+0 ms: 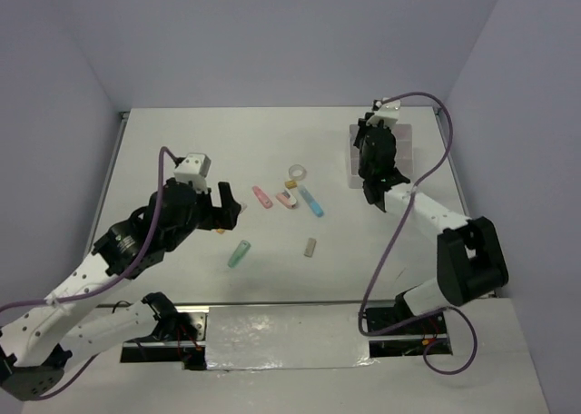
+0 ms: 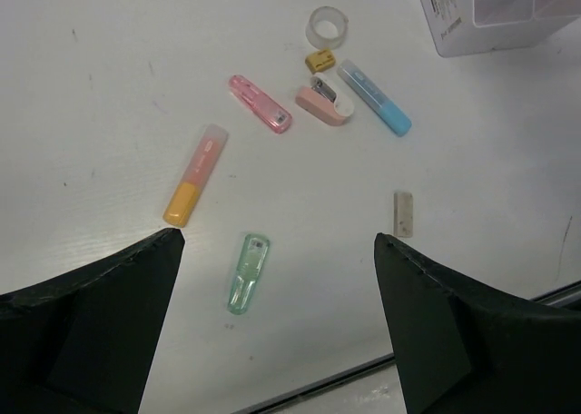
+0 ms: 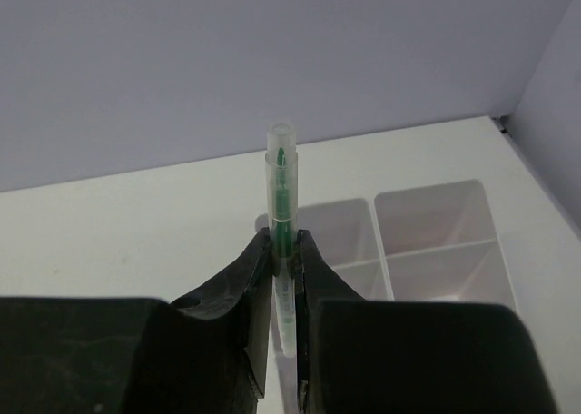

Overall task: Sort the stationery into containers
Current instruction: Place the pen in the storage box.

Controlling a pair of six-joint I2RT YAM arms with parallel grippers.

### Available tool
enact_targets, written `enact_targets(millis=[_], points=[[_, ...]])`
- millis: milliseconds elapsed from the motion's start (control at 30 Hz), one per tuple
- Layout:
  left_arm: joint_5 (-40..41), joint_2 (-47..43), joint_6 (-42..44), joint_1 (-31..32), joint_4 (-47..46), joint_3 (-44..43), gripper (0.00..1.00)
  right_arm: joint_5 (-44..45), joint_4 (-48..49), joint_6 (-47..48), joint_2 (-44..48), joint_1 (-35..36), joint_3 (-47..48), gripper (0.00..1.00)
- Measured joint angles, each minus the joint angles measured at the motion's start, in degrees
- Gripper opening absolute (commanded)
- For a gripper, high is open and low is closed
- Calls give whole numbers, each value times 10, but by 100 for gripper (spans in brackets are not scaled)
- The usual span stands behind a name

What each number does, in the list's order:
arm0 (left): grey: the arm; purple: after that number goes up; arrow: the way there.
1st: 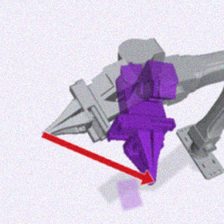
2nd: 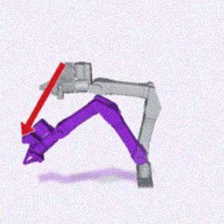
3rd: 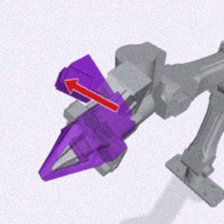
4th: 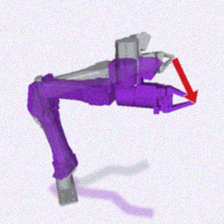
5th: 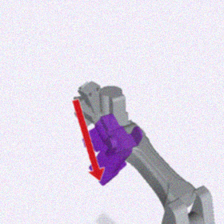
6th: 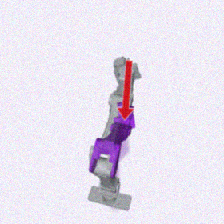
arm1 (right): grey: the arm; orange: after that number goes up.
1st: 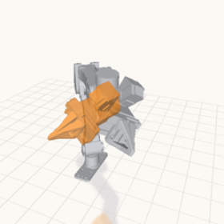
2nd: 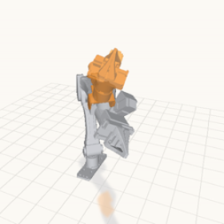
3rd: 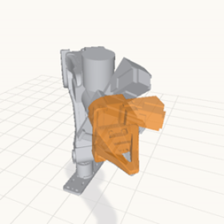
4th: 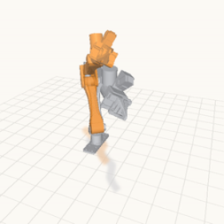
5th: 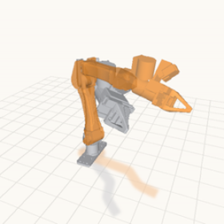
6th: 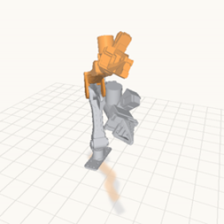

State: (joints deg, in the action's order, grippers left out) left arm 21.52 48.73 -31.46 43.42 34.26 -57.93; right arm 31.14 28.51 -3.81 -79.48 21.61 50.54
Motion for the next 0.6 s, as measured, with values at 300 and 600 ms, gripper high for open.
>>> enact_targets(millis=[300,600], points=[[-4,-42,15,0,20,15,99,-9,67,48,-163,-48,104,0],[-26,-29,27,0,22,18,99,-36,87,45,-232,-61,139,10]])
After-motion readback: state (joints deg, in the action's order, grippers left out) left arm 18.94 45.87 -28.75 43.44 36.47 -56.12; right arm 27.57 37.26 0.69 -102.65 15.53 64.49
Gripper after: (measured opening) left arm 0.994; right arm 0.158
